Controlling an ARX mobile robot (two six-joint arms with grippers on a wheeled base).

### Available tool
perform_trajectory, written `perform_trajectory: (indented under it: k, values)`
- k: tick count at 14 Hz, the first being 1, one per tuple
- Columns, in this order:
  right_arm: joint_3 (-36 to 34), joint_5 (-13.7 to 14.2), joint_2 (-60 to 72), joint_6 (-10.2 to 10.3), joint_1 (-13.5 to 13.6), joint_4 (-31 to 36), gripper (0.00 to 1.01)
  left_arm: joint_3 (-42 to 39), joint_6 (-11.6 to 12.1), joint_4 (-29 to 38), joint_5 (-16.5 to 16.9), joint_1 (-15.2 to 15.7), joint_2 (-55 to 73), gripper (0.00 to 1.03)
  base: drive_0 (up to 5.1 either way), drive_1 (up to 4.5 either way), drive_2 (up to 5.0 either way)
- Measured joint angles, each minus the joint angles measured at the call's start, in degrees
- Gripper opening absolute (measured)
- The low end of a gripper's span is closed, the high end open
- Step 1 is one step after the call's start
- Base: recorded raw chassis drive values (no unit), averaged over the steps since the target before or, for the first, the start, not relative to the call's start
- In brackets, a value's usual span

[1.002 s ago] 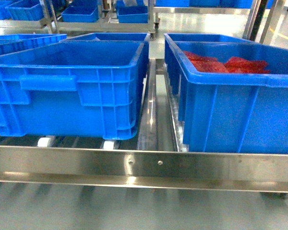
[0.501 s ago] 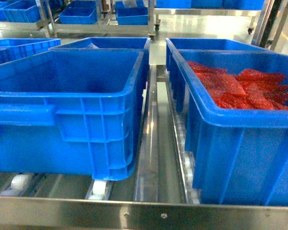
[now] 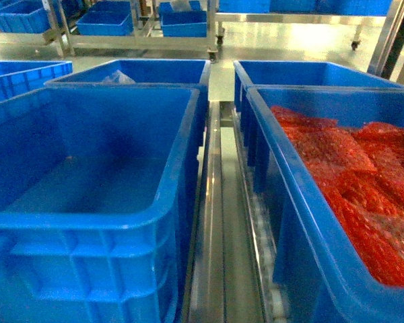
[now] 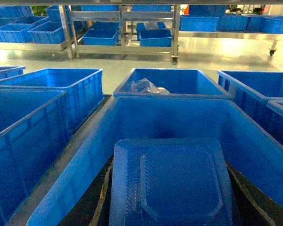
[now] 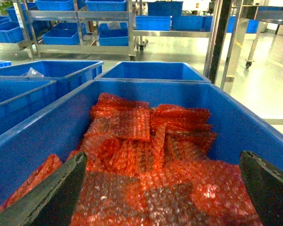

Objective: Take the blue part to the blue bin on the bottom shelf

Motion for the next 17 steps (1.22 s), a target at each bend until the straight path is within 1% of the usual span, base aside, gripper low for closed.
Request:
perform_trajectory:
  k: [8, 17]
  values:
    - [0.0, 0.0, 0.0, 0.0, 0.0, 0.04, 0.98, 0.0, 0.0, 0.11, -0.02, 0.02, 0.2, 0.43, 0.1, 4.19, -4.1]
    - [0.0, 0.0, 0.0, 0.0, 0.0, 0.04, 0.98, 0.0, 0.0, 0.11, 0.0, 0.02, 0.2, 0.43, 0.0, 0.0, 0.0]
